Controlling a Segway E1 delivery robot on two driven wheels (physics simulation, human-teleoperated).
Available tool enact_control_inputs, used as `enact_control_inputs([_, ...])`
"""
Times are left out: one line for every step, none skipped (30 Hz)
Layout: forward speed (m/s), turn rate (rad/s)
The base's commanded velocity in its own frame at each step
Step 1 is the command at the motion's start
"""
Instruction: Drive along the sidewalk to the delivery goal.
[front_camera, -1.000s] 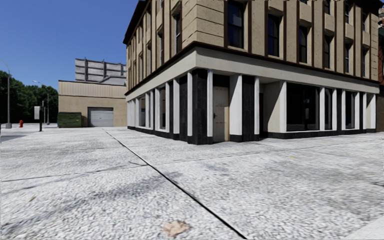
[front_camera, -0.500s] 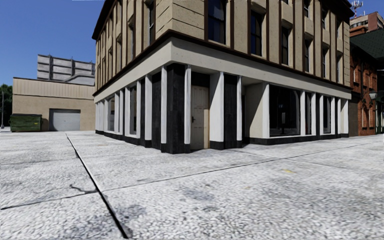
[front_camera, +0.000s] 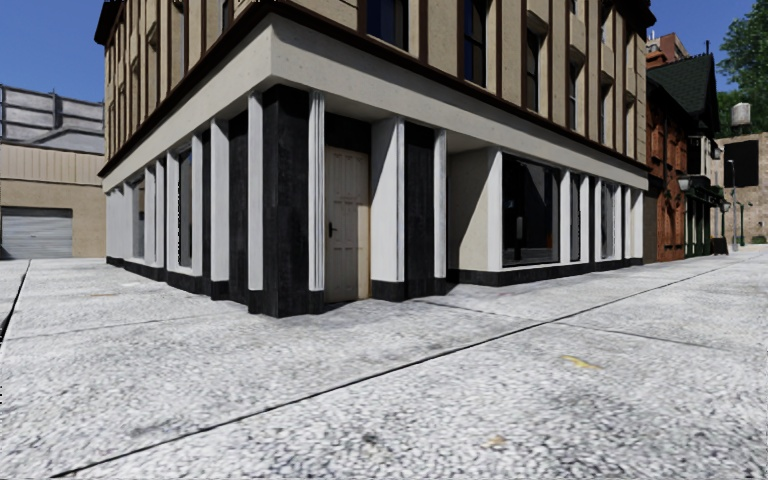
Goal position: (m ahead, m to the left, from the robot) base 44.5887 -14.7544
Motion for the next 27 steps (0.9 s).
enact_control_inputs([2.0, -0.47])
enact_control_inputs([2.0, -0.47])
enact_control_inputs([2.0, -0.47])
enact_control_inputs([2.0, -0.47])
enact_control_inputs([2.0, -0.47])
enact_control_inputs([2.0, -0.47])
enact_control_inputs([2.0, -0.47])
enact_control_inputs([2.0, -0.47])
enact_control_inputs([2.0, -0.47])
enact_control_inputs([2.0, -0.47])
enact_control_inputs([2.0, -0.47])
enact_control_inputs([2.0, -0.47])
enact_control_inputs([2.0, -0.47])
enact_control_inputs([2.0, -0.47])
enact_control_inputs([2.0, -0.47])
enact_control_inputs([2.0, -0.47])
enact_control_inputs([2.0, -0.47])
enact_control_inputs([2.0, -0.47])
enact_control_inputs([2.0, -0.47])
enact_control_inputs([2.0, -0.47])
enact_control_inputs([2.0, -0.47])
enact_control_inputs([2.0, -0.47])
enact_control_inputs([2.0, -0.47])
enact_control_inputs([2.0, -0.47])
enact_control_inputs([2.0, -0.47])
enact_control_inputs([2.0, -0.47])
enact_control_inputs([2.0, -0.47])
